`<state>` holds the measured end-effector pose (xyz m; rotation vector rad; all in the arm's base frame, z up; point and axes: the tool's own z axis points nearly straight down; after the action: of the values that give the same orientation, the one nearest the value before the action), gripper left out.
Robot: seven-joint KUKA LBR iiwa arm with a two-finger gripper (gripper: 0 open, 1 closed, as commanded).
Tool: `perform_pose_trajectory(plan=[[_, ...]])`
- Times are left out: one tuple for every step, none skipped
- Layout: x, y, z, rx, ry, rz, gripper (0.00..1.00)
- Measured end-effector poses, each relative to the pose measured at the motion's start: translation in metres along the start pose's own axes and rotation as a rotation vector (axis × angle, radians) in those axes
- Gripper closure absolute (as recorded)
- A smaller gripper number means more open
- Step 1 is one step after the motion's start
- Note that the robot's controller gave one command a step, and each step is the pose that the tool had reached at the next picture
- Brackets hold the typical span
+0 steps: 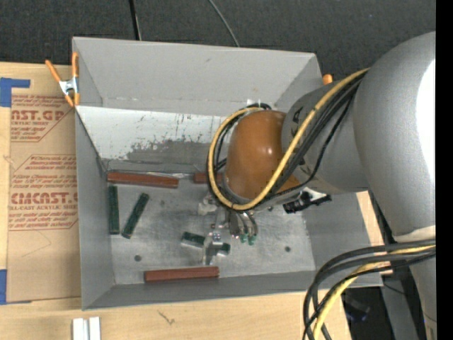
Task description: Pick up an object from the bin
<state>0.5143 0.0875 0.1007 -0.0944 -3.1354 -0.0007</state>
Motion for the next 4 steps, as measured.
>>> perform_pose_trajectory(plan=[[0.015,0.017,-0.057,0.000,-0.003,0.070,0.00],[0.014,0.003,0.009,-0.001,-0.010,0.067,0.00],[0.026,0.010,0.024,-0.006,-0.029,0.114,1.00],[0.026,0.010,0.024,-0.006,-0.028,0.114,1.00]])
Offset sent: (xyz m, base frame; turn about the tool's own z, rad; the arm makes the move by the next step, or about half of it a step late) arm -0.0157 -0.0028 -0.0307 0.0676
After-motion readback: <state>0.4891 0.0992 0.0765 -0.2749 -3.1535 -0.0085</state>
